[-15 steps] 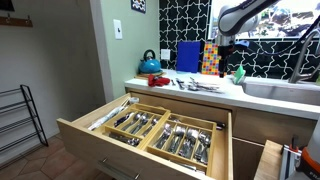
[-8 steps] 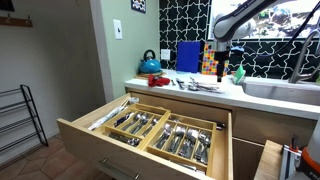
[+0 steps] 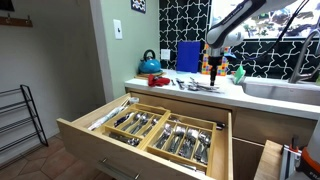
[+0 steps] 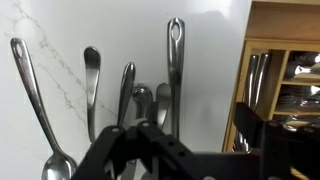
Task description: Pick up the spoon at the edge of the counter top and place it in the front right compartment of the opened drawer
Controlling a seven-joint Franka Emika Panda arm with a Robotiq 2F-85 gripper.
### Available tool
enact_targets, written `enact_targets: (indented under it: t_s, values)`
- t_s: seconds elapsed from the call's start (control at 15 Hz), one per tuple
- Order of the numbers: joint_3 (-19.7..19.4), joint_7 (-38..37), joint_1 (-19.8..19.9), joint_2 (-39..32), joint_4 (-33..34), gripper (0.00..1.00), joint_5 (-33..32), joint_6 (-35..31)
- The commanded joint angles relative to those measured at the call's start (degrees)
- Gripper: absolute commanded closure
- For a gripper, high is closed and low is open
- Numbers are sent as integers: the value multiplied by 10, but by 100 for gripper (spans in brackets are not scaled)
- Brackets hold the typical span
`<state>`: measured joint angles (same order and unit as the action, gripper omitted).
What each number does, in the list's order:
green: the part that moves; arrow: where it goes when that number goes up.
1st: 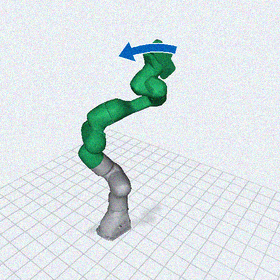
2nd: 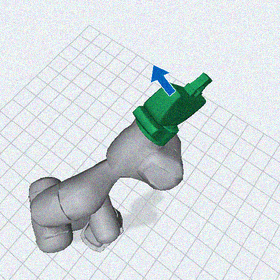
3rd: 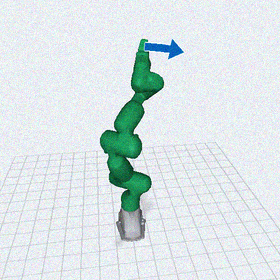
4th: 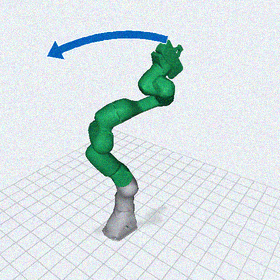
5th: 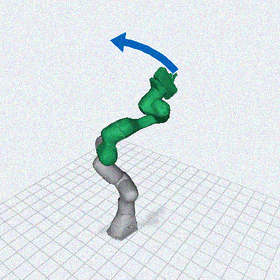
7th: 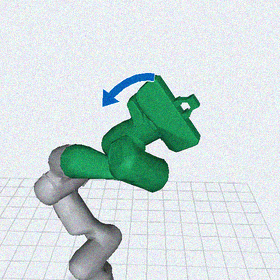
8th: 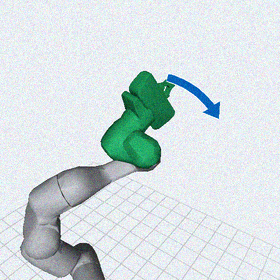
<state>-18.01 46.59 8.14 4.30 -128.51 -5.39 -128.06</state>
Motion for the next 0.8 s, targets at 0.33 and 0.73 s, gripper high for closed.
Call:
enact_targets:
  t_s: [0.33,0.73]
  values:
    - [26,74,25,-73,35,42,72,-44]
    - [46,90,37,-105,56,44,97,-55]
